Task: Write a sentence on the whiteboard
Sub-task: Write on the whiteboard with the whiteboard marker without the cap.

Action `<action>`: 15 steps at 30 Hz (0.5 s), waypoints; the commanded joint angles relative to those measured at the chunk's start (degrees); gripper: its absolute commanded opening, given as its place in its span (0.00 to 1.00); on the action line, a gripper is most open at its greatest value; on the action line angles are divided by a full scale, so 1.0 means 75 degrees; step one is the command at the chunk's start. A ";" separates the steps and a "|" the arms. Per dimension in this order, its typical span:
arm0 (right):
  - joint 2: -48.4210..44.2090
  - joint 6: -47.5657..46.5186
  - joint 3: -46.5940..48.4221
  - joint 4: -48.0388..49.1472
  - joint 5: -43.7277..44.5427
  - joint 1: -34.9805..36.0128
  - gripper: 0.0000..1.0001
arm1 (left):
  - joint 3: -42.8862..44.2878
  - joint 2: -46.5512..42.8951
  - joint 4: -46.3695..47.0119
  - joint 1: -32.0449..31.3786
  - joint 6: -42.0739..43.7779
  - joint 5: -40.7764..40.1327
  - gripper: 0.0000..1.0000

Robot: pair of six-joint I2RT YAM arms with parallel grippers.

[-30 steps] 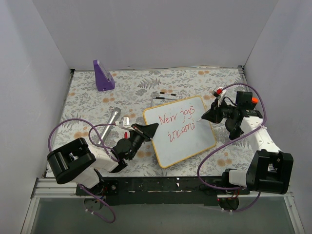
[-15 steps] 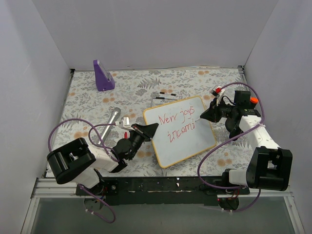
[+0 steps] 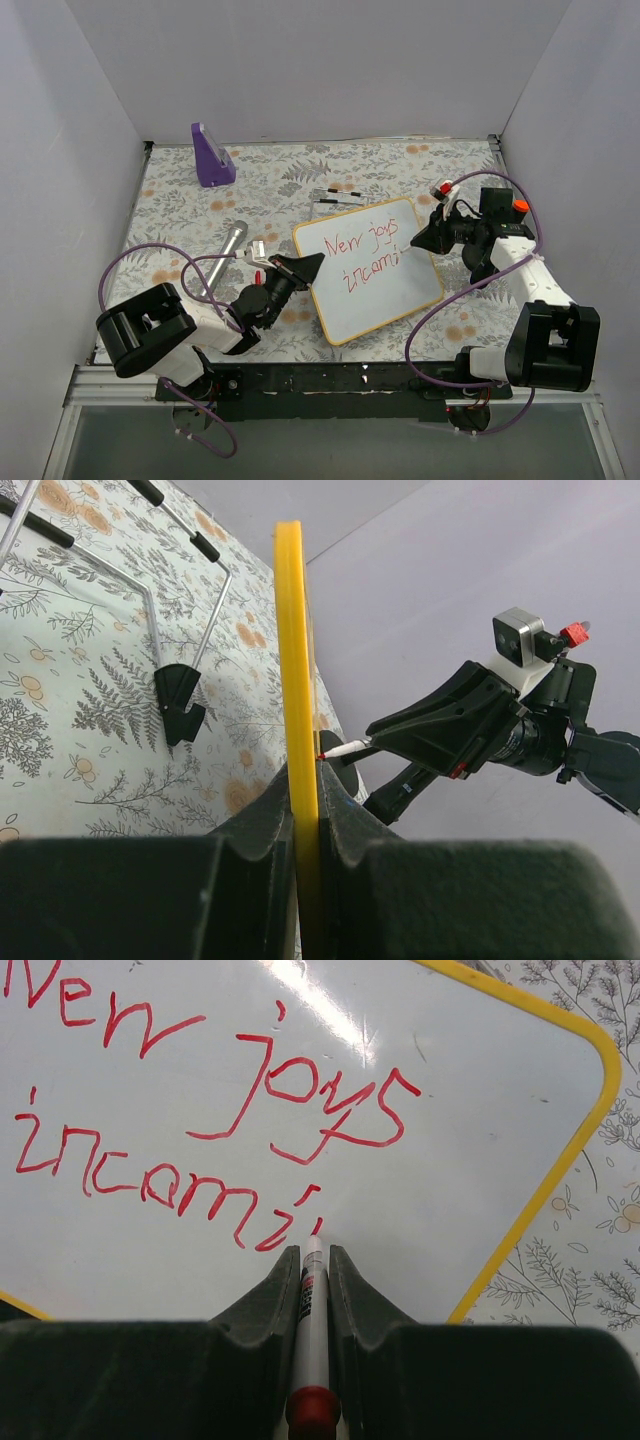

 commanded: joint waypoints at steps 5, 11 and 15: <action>-0.0288 -0.0531 -0.0057 -0.0775 -0.0049 0.0050 0.01 | -0.0136 -0.0256 0.2033 -0.0038 0.0611 0.0226 0.00; -0.0359 -0.0520 -0.0022 -0.0822 -0.0085 0.0050 0.01 | -0.0136 -0.0233 0.2033 -0.0038 0.0611 0.0227 0.00; -0.0394 -0.0520 -0.0057 -0.0822 -0.0061 0.0050 0.01 | -0.0124 -0.0257 0.2033 -0.0038 0.0600 0.0227 0.00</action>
